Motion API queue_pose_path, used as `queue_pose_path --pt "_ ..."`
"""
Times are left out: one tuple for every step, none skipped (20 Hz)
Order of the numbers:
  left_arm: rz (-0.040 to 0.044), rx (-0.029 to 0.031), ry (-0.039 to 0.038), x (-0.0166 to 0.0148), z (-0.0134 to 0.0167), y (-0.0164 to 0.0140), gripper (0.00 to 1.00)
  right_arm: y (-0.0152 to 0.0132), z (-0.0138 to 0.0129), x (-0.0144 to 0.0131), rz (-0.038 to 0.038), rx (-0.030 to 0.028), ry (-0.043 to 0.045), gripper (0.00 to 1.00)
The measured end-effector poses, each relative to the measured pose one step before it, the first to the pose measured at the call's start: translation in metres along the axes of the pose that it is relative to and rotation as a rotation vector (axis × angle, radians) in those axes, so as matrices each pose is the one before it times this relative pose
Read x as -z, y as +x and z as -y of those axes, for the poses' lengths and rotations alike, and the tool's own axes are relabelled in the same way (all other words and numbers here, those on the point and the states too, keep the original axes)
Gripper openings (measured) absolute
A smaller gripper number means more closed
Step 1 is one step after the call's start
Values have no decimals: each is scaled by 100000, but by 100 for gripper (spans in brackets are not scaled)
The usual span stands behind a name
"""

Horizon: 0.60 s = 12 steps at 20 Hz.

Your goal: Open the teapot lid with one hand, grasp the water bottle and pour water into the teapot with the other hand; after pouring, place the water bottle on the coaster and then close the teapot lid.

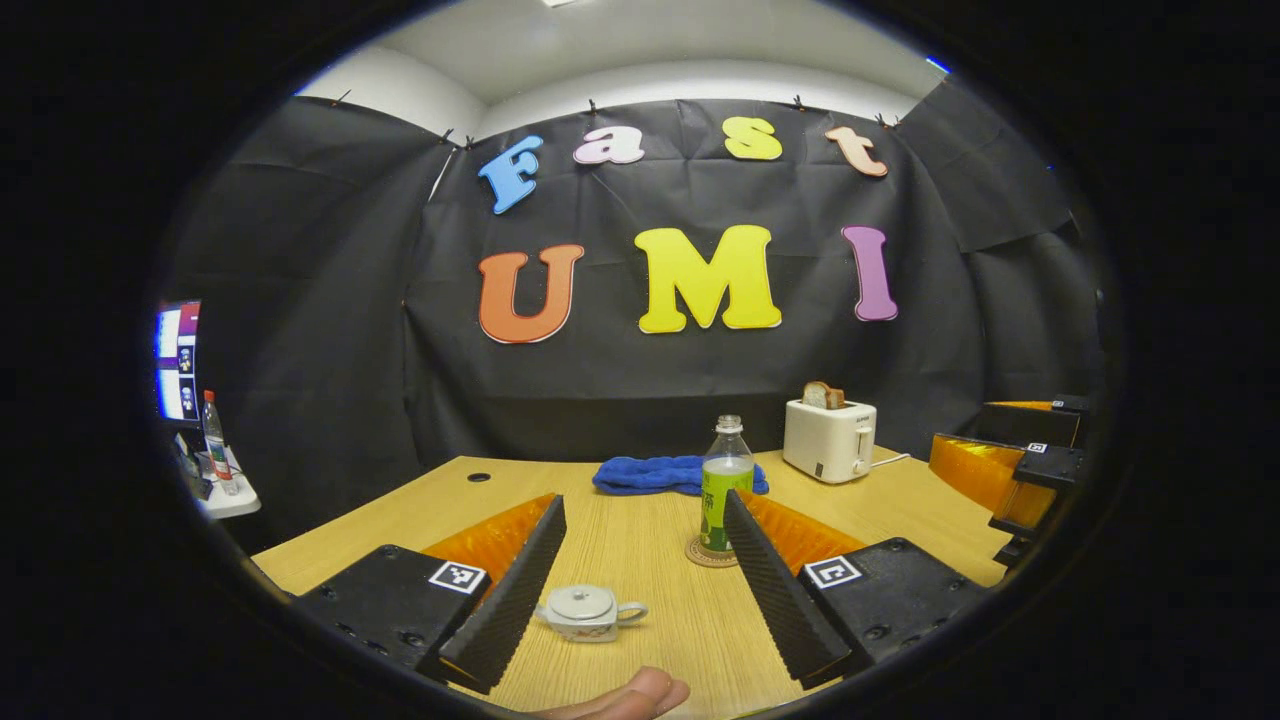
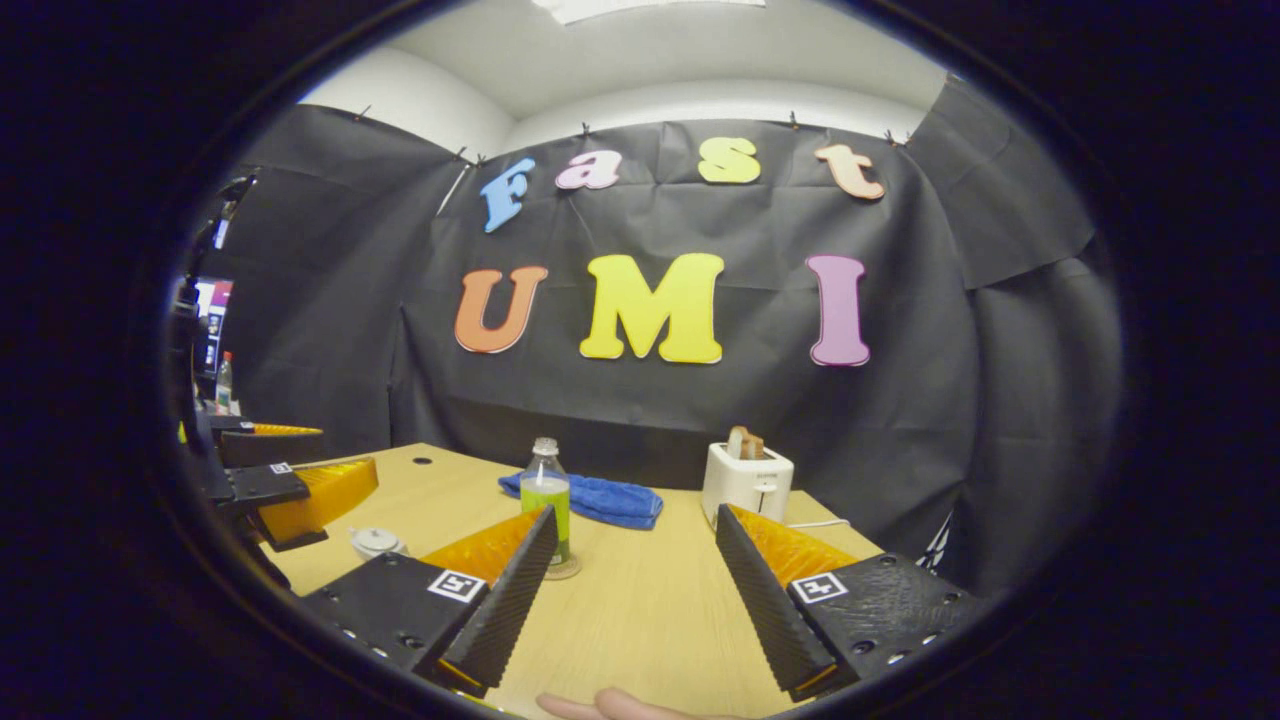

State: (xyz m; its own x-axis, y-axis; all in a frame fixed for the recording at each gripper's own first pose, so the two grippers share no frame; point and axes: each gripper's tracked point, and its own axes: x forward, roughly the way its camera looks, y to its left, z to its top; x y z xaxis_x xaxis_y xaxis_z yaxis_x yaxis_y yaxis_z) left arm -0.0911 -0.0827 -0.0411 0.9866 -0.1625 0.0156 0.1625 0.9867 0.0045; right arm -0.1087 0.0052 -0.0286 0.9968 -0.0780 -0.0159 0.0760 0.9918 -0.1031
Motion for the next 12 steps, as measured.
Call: queue_pose_path --pt "-927 -166 -45 258 -162 56 99 -103 -15 -102 409 43 -738 95" --pt "-813 64 -558 181 -107 31 99 -33 -49 26 -25 -5 -538 95" --pt "-1062 214 -830 303 16 79 99 55 -132 162 -338 -443 -351 96" --pt "-972 196 -885 299 -105 19 99 -8 -63 86 -320 -344 -6 97" --pt "-803 156 -511 257 59 171 99 67 -12 92 -481 -223 -42 95" --pt "-708 43 -146 232 -32 22 99 45 -64 84 -258 -318 -158 97" --pt "-413 -306 185 128 -90 2 99 -38 -80 94 -361 59 -36 97" --pt "-118 -404 115 114 -147 40 99 62 63 136 -490 222 64 97" --pt "-186 -208 68 96 -90 103 99 70 5 72 -368 77 112 95" --pt "-46 -31 -102 38 -13 13 99 218 61 171 -264 -10 107 95" --pt "-31 146 -155 28 -38 30 99 95 18 201 -480 198 100 95" --pt "-322 74 -221 31 -17 82 99 17 94 121 -623 439 145 95"
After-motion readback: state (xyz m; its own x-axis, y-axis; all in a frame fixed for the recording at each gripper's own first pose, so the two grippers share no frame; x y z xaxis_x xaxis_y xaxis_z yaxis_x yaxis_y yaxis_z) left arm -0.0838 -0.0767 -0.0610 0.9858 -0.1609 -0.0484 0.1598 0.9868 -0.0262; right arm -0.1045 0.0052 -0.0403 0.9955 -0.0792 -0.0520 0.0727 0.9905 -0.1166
